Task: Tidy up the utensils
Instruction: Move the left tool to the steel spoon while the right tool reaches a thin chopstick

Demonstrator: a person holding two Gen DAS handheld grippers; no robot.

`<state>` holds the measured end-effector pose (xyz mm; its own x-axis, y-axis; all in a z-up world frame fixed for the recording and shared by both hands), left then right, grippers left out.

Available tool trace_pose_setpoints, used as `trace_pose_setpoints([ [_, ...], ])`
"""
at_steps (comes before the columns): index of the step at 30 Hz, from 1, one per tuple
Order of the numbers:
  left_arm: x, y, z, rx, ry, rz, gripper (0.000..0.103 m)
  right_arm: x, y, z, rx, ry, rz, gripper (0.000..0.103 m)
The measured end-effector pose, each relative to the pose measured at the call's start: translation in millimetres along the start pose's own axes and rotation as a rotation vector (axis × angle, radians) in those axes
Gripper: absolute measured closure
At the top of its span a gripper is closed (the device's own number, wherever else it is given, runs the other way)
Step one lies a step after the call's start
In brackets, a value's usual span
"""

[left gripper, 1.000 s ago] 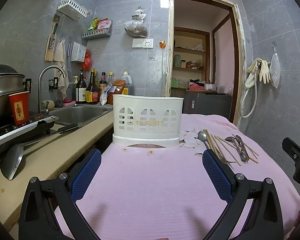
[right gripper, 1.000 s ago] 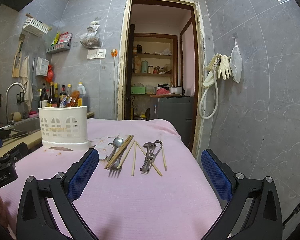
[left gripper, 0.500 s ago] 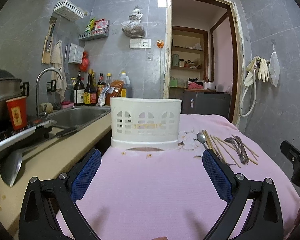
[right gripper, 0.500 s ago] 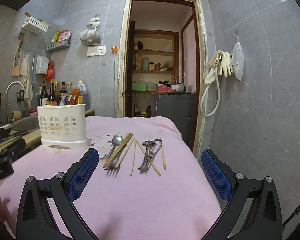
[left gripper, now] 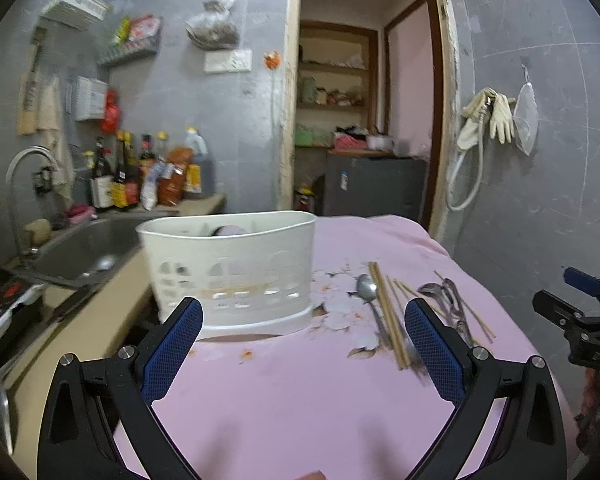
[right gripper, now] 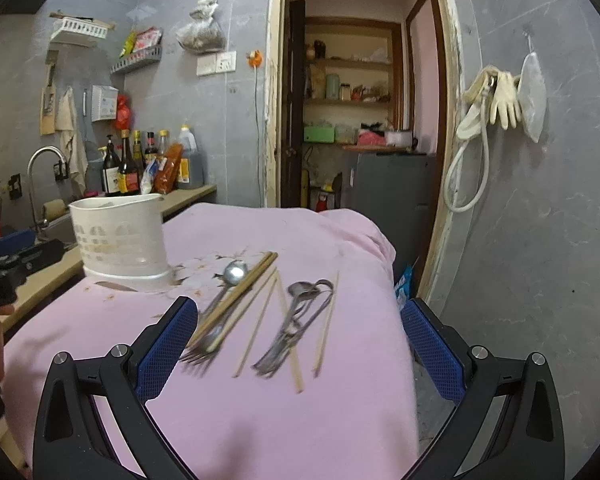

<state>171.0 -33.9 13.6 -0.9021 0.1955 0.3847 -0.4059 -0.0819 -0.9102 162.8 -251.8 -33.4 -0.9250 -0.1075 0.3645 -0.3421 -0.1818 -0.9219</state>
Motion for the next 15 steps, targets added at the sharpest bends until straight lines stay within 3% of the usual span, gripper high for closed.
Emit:
trace_pose_setpoints([
  [4,-27.4,-9.3,11.7,-0.024,0.058,-0.076,0.004,-22.0,-3.8,20.7,0.014,-0.003,-0.052,0.002],
  [9,-60.4,-18.2,32.9,-0.089,0.123,-0.129,0.004,-55.0,1.9,37.8,0.004,-0.022,-0.154,0.021],
  [13,-89.1,-14.2,53.0,-0.155,0.163,-0.162,0.011,-78.9,12.1,45.4,-0.037,-0.091,-0.244,0.028],
  [15,-106.5,-9.9,60.7,-0.176,0.182,-0.195,0.021,-87.8,17.7,47.0,-0.045,-0.105,-0.280,0.046],
])
Point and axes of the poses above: each gripper's, at about its wrist camera, not at the fingertips, and x roughly against the way its jaws point, z to its right, y to its underside, the point moved 8 cm from there along -x, roughly the way its jaws point, and after that the axes turned 6 degrees about x, right-handed, at the moved point
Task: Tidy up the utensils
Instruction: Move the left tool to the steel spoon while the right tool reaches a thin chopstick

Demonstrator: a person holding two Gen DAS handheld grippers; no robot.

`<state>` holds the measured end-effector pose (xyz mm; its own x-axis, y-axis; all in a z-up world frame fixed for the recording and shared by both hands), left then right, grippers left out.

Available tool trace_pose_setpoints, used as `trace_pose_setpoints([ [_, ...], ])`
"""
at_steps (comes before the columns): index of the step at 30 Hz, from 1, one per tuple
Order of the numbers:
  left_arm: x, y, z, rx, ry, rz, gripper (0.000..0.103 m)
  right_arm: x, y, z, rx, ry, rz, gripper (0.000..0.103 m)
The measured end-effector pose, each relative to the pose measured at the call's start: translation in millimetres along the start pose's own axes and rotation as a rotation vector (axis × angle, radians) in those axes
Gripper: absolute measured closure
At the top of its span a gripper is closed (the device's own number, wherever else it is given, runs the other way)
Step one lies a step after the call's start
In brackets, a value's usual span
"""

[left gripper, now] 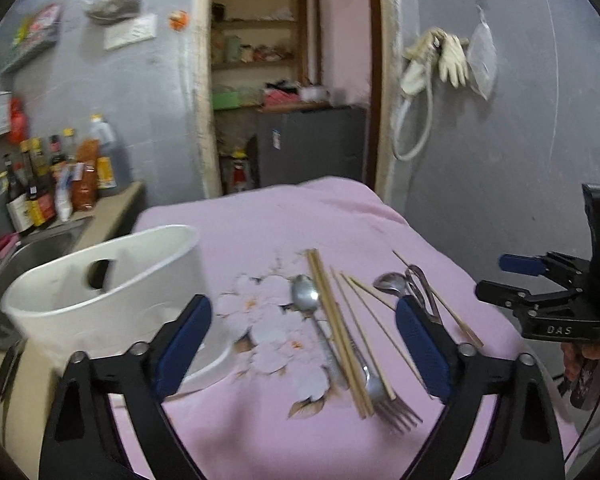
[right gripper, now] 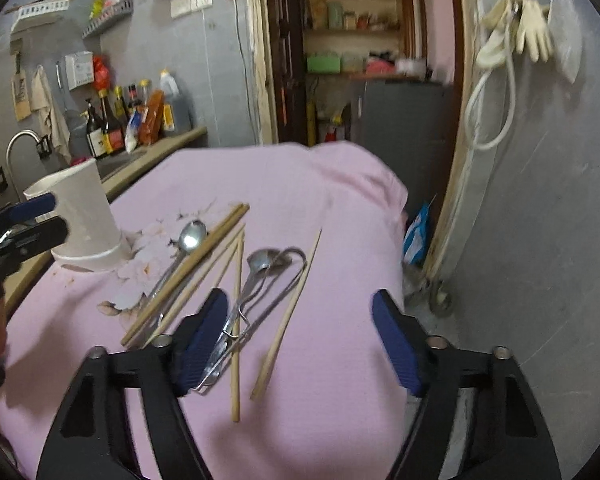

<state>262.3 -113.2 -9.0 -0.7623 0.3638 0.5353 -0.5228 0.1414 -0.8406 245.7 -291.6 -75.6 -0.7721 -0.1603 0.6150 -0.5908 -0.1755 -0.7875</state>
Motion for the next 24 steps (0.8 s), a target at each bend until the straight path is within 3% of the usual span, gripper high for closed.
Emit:
trace_pose_setpoints([
  [6,-57.1,9.9,1.4,0.011,0.052,-0.141,0.053,-29.0,10.3,3.0,-0.069,-0.082,-0.122,0.070],
  [11,-86.5,16.5,-10.5,0.003,0.022,-0.196,0.068,-47.4,12.6,0.8,-0.075,-0.108,-0.202,0.081],
  [18,-115.2,19.1,-29.5,0.036,-0.001,-0.256,0.068,-69.3,2.9,0.3,0.018,-0.034,-0.260,0.093],
  [24,-136.5,18.6,-32.0,0.054,-0.009,-0.299,0.068,-81.2,-3.6,13.0,-0.021,-0.033,-0.271,0.098],
])
Point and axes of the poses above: each gripper's, at about its wrist camera, not at the fingertips, and x roughly against the way its jaws point, z to its right, y to its underside, the point moved 8 cm from there along -x, roughly the way its jaws point, and after that the axes turned 6 degrees about x, right-handed, at the moved point
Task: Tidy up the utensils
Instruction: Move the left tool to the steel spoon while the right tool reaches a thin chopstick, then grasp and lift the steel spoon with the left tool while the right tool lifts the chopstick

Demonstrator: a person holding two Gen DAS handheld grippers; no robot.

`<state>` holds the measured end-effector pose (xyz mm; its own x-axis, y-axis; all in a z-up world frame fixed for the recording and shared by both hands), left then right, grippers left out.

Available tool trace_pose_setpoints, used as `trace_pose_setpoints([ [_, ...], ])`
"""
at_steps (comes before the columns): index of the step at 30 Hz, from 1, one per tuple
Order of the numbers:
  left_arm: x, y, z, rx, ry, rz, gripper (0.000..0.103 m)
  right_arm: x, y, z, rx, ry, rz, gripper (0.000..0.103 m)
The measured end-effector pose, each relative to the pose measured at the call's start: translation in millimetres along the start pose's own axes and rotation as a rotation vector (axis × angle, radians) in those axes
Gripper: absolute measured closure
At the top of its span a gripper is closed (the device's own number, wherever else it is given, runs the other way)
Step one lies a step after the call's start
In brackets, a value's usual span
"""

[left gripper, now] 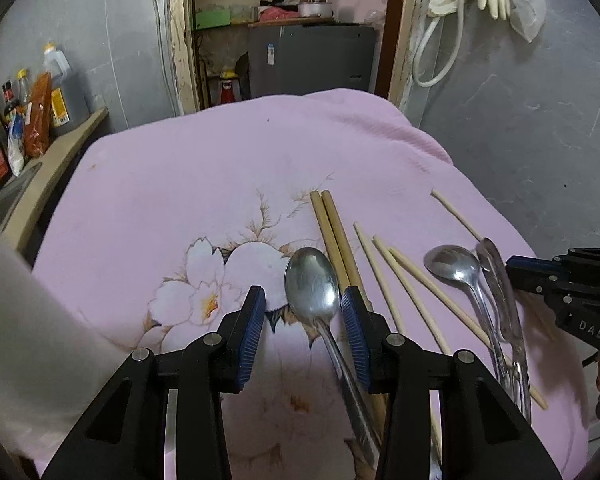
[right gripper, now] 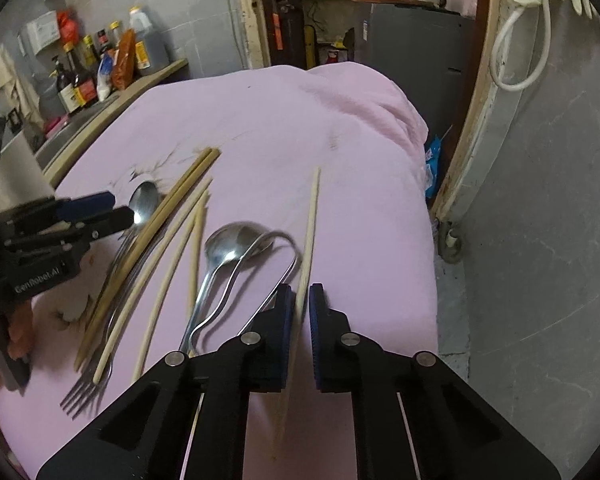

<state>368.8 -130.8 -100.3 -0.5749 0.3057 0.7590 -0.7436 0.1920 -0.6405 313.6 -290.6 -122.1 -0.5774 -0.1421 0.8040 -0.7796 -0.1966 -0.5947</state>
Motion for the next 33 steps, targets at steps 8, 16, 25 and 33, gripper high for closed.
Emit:
trace_pose_setpoints([
  [8,-14.2,-3.0,-7.1,0.044,0.014,-0.042,0.074,-8.8,-11.1,9.1,-0.017,-0.030,-0.012,0.098],
  [16,-16.8,-4.6,-17.5,0.117,0.056,-0.052,0.090,-31.7,-36.6,14.2,-0.030,-0.090,-0.055,0.098],
  [25,-19.3,-7.8,-13.2,0.140,0.099,-0.074,0.090,-55.5,-56.5,9.1,0.028,-0.048,-0.107,0.097],
  [33,-16.1,-5.2,-9.7,0.167,0.106,-0.060,0.101,-52.9,-56.6,9.5,-0.017,-0.042,-0.095,0.099],
])
Point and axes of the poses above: each gripper's, at about its wrist camera, not at the fingertips, and x roughly against the way its jaws point, z to its right, y to its underside, the point moved 8 cm from there along -x, roughly the way its jaws point, and after that the axes turned 6 degrees about x, right-handed, at the moved point
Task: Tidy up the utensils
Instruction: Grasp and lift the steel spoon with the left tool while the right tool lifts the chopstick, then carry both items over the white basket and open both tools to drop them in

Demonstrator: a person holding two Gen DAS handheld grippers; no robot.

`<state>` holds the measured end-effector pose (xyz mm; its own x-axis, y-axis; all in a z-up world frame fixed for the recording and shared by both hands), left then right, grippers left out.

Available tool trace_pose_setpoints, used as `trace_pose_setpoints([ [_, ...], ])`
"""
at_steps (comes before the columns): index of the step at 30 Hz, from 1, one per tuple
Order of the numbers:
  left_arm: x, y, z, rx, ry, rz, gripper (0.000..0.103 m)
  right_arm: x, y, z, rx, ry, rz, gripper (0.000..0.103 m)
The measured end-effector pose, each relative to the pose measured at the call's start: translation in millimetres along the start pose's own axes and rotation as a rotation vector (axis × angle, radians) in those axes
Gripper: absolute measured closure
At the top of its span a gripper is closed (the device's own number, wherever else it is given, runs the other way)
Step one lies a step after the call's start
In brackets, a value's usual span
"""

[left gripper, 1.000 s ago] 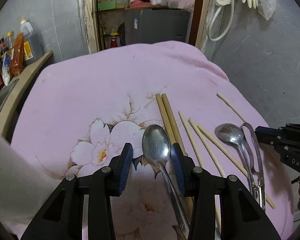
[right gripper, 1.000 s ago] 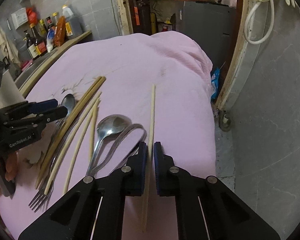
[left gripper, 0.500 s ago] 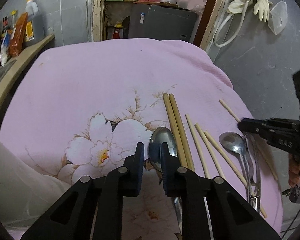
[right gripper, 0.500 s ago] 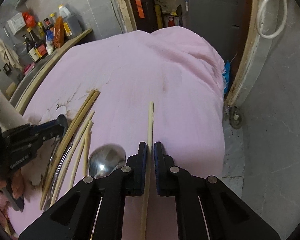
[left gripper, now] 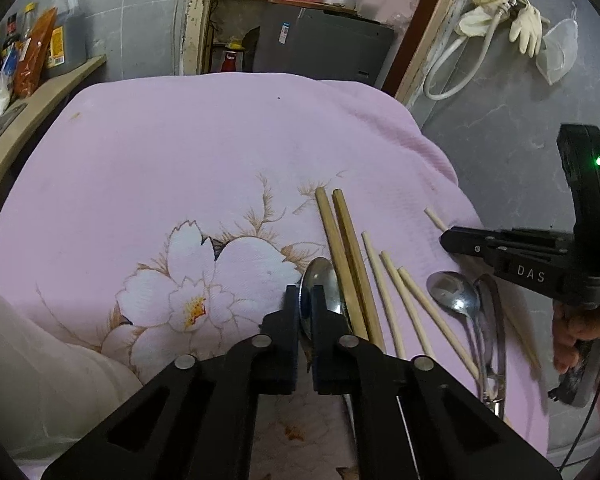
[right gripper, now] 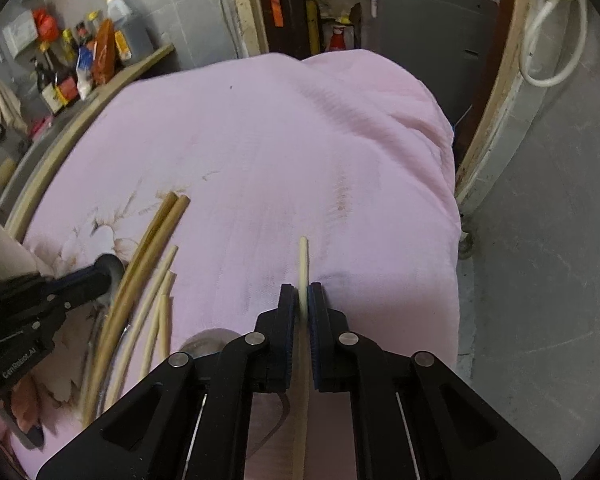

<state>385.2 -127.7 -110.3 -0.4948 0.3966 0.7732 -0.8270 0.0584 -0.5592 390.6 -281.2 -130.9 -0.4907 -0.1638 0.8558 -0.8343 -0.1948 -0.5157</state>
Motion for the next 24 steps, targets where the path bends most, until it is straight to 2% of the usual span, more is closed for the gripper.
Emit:
trace_pose_setpoints([
  [2,3.9,1.7,3.0,-0.001,-0.001,0.010,0.103,6.1,2.8,-1.4,-0.016,-0.016,0.032,0.100],
  [6,19.9,4.6,8.4,-0.004,0.004,0.060,0.103,32.9,9.8,-8.4,-0.018,-0.031,0.161,0.100],
  [10,52.7,6.0,19.1,-0.052,-0.018,0.208,0.103,69.5,22.0,-20.0,-0.021,-0.059,0.350,0.100],
  [15,91.4,9.9,24.8,-0.029,-0.019,0.356,0.103,99.4,32.4,-31.5,-0.029,-0.075,0.505,0.100],
  [21,145.2,4.6,23.7,-0.016,-0.048,0.527,0.103,139.3,21.7,-56.6,-0.012,-0.088,0.691,0.100],
  [24,168.3,-0.9,18.3,-0.006,-0.060,0.586,0.103,158.5,11.7,-74.9,0.008,-0.095,0.783,0.100],
])
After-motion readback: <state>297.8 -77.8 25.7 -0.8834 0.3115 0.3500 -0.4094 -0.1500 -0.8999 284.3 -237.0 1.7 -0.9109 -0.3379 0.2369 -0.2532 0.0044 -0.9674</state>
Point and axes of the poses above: each gripper's, at about its wrist camera, not at the fingertips, and x roughly against the way its jaws point, z to its right, y to its underside, the point moved 8 cm from there along -x, roughly the way its jaws point, and after that the axes turned 6 degrees about x, right-handed, at the moved point
